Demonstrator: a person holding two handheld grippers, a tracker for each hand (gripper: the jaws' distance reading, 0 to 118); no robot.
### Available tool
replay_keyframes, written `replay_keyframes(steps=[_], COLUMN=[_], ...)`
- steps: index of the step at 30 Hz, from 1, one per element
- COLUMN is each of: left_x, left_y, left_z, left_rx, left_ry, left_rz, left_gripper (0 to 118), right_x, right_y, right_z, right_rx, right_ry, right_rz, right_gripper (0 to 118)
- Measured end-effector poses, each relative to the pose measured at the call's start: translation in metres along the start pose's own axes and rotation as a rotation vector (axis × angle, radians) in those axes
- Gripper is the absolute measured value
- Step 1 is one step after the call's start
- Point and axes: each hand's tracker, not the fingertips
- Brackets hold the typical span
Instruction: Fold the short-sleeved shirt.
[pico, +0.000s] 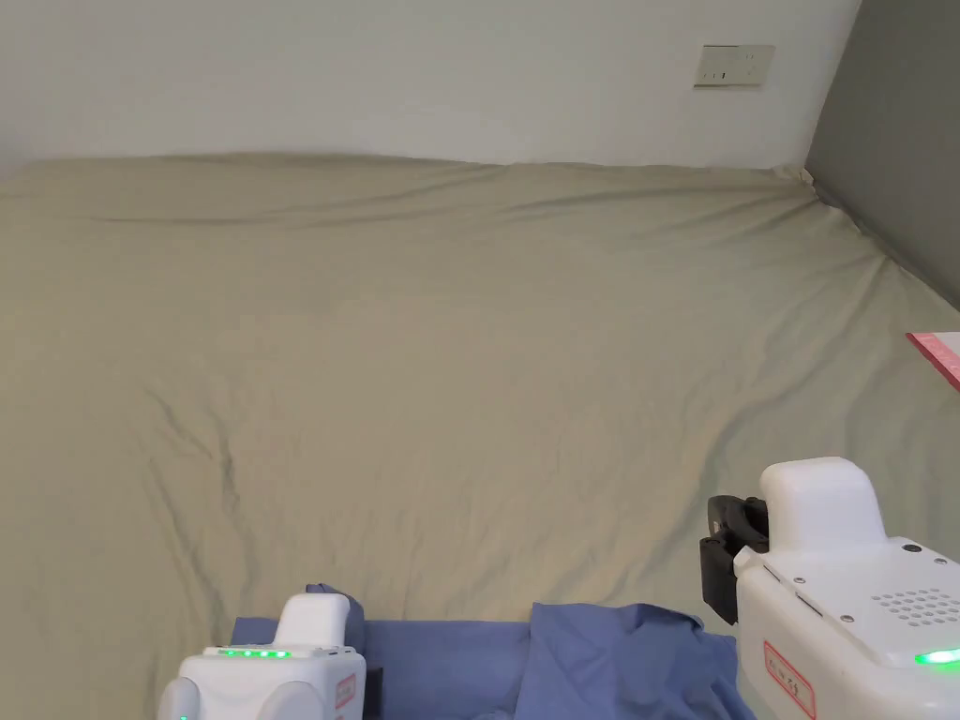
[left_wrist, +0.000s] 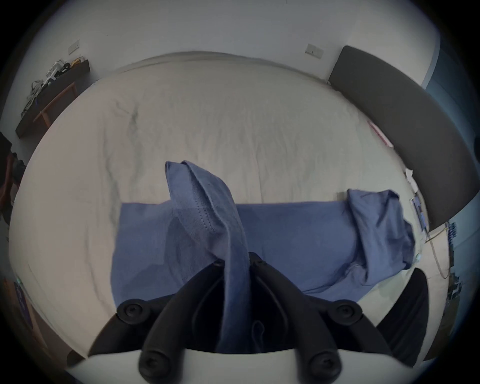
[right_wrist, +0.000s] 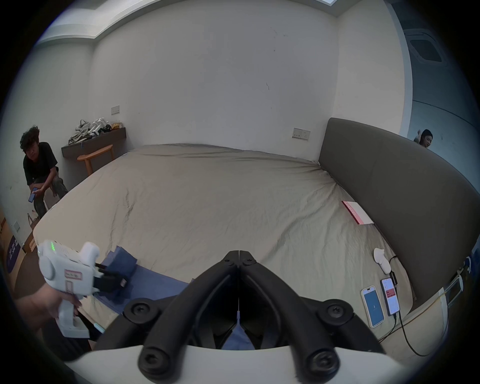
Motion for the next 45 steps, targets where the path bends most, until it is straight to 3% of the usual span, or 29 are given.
replay_keyframes(steps=[1,2,3,6,9,10,12,13,15,19,22,26,34,37,40,43,45], left_x=[0.004,0.009,0.011,0.017,0.015,0.004,-0.004,-0.008,-0.023,-0.030,-0.020,0.005,0.055,0.073,0.076,0.053,0.033], left_y=[-0.001,-0.003,-0.004,-0.011,-0.011,-0.002,0.002,0.002,0.005,-0.007,-0.024,-0.044,-0.052,-0.054,-0.052,-0.039,-0.032], left_z=[-0.002,-0.001,-0.001,0.012,0.034,0.045,0.057,0.059,0.062,0.045,0.018,-0.010,-0.010,-0.014,-0.008,0.012,0.027], left_rx=[-0.001,0.002,0.001,0.024,0.096,0.145,0.192,0.223,0.245,0.259,0.214,0.158,0.229,0.232,0.226,0.191,0.226], left_ry=[0.010,-0.019,-0.112,-0.327,-0.310,-0.286,-0.160,-0.097,-0.057,0.044,0.042,0.038,0.113,0.099,-0.038,-0.304,-0.282], left_rz=[-0.005,0.001,0.025,0.114,0.075,0.052,0.014,-0.002,-0.025,-0.066,-0.107,-0.148,-0.381,-0.379,-0.347,-0.188,-0.139], left_gripper=[46,92,118,112,106,94,27,6,0,0,0,0,0,0,0,0,0], right_x=[0.002,0.003,0.005,0.004,0.007,0.008,0.011,0.012,0.013,0.005,0.003,0.006,0.014,0.002,-0.004,-0.008,-0.002], right_y=[-0.001,-0.001,-0.001,-0.002,-0.003,-0.003,-0.004,-0.006,-0.006,-0.006,-0.008,-0.006,-0.009,-0.007,-0.006,-0.004,-0.006], right_z=[0.000,-0.001,-0.002,-0.003,-0.007,-0.007,-0.009,-0.010,-0.011,-0.007,-0.006,0.000,-0.005,-0.005,-0.004,-0.004,-0.007], right_rx=[-0.003,-0.006,-0.016,-0.022,-0.026,-0.025,-0.023,-0.021,-0.019,-0.025,-0.030,-0.045,-0.040,-0.051,-0.055,-0.058,-0.053], right_ry=[0.001,0.005,0.016,0.021,0.015,0.018,0.021,0.019,0.020,0.025,0.028,0.082,0.067,0.069,0.075,0.075,0.079], right_rz=[-0.002,-0.004,-0.004,0.004,0.007,0.000,-0.007,-0.007,-0.007,-0.007,-0.003,-0.064,-0.049,-0.044,-0.040,-0.027,-0.029], right_gripper=[2,2,2,2,2,2,2,2,2,2,2,2,2,2,2,2,2])
